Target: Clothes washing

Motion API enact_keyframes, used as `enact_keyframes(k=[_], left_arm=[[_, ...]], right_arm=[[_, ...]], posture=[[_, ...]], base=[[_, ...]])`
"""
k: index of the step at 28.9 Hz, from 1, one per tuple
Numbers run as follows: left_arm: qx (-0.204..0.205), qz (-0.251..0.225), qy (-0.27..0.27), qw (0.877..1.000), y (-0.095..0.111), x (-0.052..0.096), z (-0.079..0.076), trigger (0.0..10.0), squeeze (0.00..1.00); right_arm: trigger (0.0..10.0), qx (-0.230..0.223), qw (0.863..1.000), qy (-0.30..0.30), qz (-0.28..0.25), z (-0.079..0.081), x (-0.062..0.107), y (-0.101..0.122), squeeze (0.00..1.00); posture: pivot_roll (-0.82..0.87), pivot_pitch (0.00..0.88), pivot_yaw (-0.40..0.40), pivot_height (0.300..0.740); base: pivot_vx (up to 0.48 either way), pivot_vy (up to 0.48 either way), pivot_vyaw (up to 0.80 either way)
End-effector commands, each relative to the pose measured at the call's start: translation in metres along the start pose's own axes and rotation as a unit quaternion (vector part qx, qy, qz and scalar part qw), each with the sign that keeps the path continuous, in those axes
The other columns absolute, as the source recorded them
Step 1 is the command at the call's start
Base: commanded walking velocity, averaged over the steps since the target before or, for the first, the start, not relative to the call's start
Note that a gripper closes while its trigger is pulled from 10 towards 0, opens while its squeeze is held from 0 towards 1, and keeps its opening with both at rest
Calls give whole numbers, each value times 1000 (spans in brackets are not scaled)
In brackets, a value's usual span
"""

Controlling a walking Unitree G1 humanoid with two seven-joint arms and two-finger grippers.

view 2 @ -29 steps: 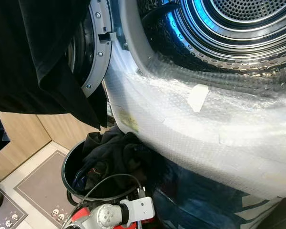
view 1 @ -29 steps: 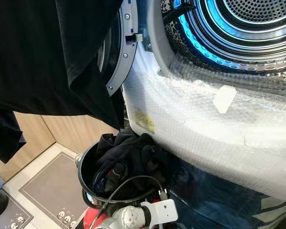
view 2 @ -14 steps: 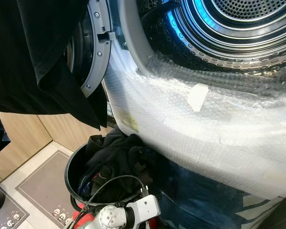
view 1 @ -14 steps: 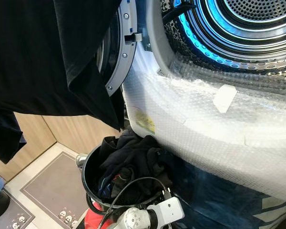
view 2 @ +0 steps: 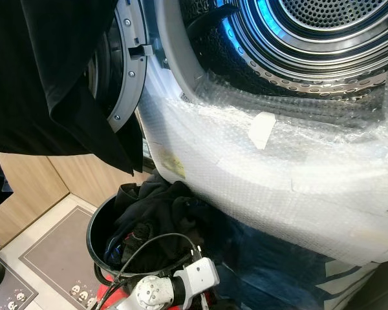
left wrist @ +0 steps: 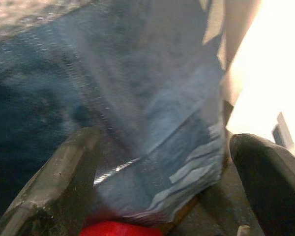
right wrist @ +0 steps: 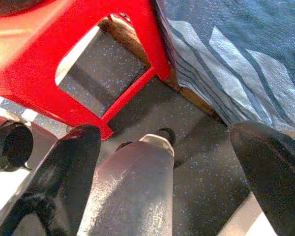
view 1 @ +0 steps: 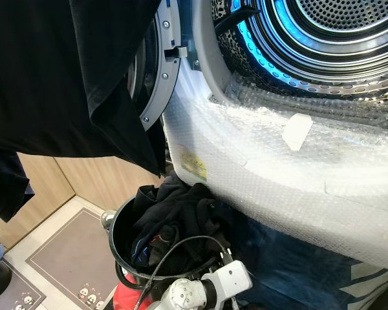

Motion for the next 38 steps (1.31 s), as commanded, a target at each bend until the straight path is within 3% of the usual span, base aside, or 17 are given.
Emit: enact_keyframes(k=[1,4,11,17,24,31,32,38], left_arm=[[2,13,46,999,-5,5,17,10000,0],[8,28,87,996,-12,12,30,10000,0],[17,40,99,994,-18,16,33,10000,0],[21,10,37,999,-7,8,16,10000,0],[-42,-17,-12,999,4,7,8,10000,0],[-115,-39,11,993,19,6,21,10000,0],[-131,-50,41,989,27,6,31,10000,0],[-128,-48,115,984,34,9,51,10000,0]], right_arm=[[10000,-3,1000,3,-3,2,-1,1,0],[10000,-1,1000,3,-3,2,-1,3,0],[10000,0,1000,3,-4,2,-1,3,0],[10000,0,1000,4,-3,2,-1,4,0],[10000,-5,1000,3,-5,4,-2,3,0],[10000,-4,1000,4,0,4,-1,-1,0],[10000,-2,1000,5,1,4,-1,-2,0],[10000,0,1000,6,1,5,-1,-1,0]], posture=[[-51,0,71,740],[-47,0,69,740],[-44,0,70,740],[-42,0,71,740],[-53,0,81,740],[-45,0,78,740],[-44,0,77,740],[-44,0,77,740]], base=[[0,0,0],[0,0,0],[0,0,0],[0,0,0],[0,0,0],[0,0,0],[0,0,0],[0,0,0]])
Point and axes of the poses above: a point about 5 cm out from each wrist's last joint towards the gripper, its own x axis pointing back from the gripper into the wrist, its own y axis along the axis of the wrist's last joint, z = x × y, the point moved 3 cm from there along -x, pointing out of the wrist towards the gripper, and after that the axes turned 15 degrees about -x, right-handed, at the moved point
